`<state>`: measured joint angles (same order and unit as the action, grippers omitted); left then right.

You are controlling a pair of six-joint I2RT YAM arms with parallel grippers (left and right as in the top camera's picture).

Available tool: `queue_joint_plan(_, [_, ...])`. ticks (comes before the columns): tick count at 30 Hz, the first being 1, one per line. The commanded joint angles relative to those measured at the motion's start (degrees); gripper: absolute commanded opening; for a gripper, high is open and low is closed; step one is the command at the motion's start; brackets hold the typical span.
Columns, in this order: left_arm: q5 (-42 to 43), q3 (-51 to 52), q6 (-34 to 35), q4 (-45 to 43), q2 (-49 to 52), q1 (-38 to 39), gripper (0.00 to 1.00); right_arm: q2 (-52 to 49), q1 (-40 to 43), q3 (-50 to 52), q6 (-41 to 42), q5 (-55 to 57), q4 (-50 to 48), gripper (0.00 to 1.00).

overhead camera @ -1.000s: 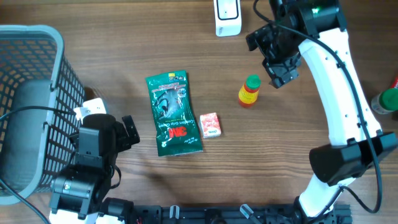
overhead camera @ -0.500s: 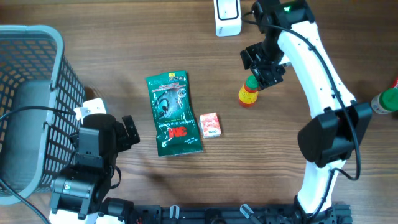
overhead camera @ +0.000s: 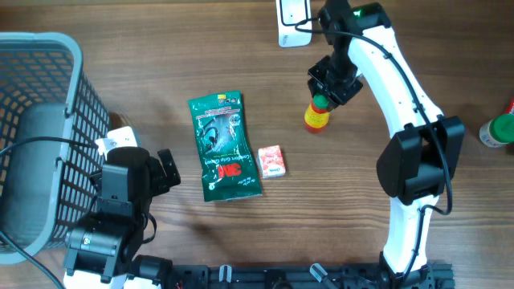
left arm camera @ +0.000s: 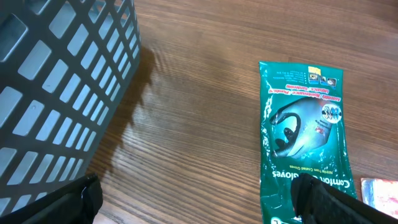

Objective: Scan the item barcode

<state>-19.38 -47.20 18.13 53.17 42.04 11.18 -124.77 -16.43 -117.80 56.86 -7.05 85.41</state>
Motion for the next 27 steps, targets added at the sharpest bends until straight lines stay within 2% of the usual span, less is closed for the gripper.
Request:
queue_joint_plan(1, [0.5, 0.0, 0.5, -0.1, -0.3, -0.3, 1.00, -0.8, 0.3, -2.4, -29.8, 1.0, -0.9, 0.22])
queue_joint_plan(2, [0.5, 0.0, 0.5, -0.1, -0.3, -0.3, 1.00, -0.8, 0.4, -3.5, -38.9, 1.0, -0.2, 0.24])
queue_joint_plan(5, [0.5, 0.0, 0.5, -0.1, -0.3, -0.3, 1.00, -0.5, 0.4, -4.0, -59.6, 1.0, 1.5, 0.30])
queue_joint_plan(7, [0.5, 0.0, 0.5, -0.1, -0.3, -0.3, 1.00, -0.5, 0.4, -4.0, -66.9, 1.1, 1.9, 0.30])
queue_joint_plan(9, [0.5, 0.0, 0.5, -0.1, -0.3, -0.3, 1.00, -0.5, 0.3, -4.0, -70.4, 5.2, 2.1, 0.31])
queue_joint_plan(12, [0.5, 0.0, 0.5, -0.1, -0.3, -0.3, 1.00, -0.4, 0.3, -4.0, -70.4, 14.9, 2.4, 0.31])
queue_joint_plan(14, [0.5, 0.0, 0.5, -0.1, -0.3, -0.3, 1.00, -0.1, 0.3, -4.0, -71.3, 17.2, 2.3, 0.38])
queue_joint_plan(15, [0.5, 0.0, 0.5, -0.1, -0.3, -0.3, 1.00, 0.1, 0.3, -4.0, -72.9, 17.6, 2.3, 0.47])
queue_joint_plan(17, [0.5, 0.0, 0.5, -0.1, -0.3, -0.3, 1.00, 0.4, 0.3, -4.0, -74.0, 18.4, 2.2, 0.74])
queue_joint_plan(18, [0.5, 0.0, 0.5, -0.1, -0.3, -0.3, 1.00, 0.6, 0.3, -4.0, -73.7, 19.6, 2.2, 0.83])
queue_joint_plan(24, [0.5, 0.0, 0.5, -0.1, -0.3, -0.3, 1.00, 7.5, -0.5, -4.0, -66.4, 21.2, -3.0, 0.86])
queue_joint_plan(26, [0.5, 0.0, 0.5, -0.1, -0.3, -0.3, 1.00, 11.3, -0.4, -4.0, -58.0, 25.0, -5.6, 0.92])
queue_joint_plan(27, [0.5, 0.0, 0.5, -0.1, -0.3, -0.3, 1.00, 13.2, -0.4, -4.0, -50.3, 28.7, -6.4, 0.96])
